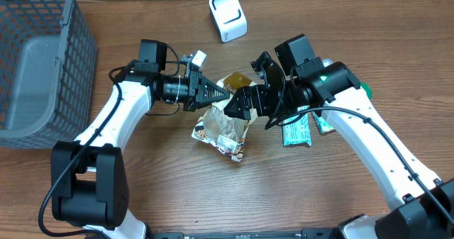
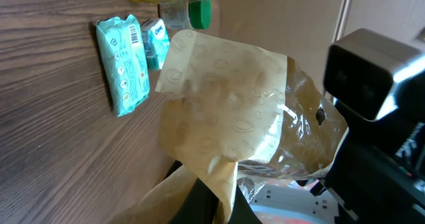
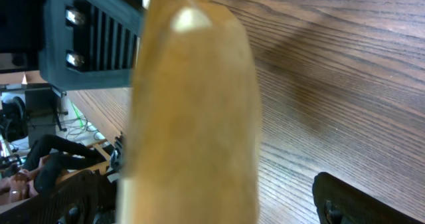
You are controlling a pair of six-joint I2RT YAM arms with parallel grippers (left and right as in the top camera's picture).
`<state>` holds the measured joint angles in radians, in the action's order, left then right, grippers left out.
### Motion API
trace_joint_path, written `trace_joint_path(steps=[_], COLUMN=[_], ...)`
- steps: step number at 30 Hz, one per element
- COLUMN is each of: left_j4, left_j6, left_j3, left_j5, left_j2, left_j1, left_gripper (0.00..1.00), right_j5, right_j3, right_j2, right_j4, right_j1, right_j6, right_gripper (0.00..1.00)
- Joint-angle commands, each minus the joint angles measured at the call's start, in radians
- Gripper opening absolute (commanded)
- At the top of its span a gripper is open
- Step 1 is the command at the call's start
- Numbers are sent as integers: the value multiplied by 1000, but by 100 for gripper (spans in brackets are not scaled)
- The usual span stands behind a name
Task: Scan the item barcode
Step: 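Move the right gripper left to grasp the snack bag beside the left, then open the left gripper and release the snack bag to the right gripper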
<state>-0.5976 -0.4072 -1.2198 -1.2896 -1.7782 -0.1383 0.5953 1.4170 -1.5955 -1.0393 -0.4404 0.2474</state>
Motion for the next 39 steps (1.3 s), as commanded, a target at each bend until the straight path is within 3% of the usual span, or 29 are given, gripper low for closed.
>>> trace_joint_path(steps=[1,32,39], left_j4=[0,-117,-159], left_j6=[35,145,167], left_j3=[-11,-11,-11], left_j5=[-68,-180,-196], left_j2=[16,16,16], left_j1=[36,111,146], left_gripper=[4,4,4], right_j5=[5,8,-129], right_j3=[-4,-4,-4], right_j2=[-6,-79,-79], right_j4=[7,227,223], right_j1=[-5,-157,-153], right_j6=[16,63,31], right_gripper=[100,100,100])
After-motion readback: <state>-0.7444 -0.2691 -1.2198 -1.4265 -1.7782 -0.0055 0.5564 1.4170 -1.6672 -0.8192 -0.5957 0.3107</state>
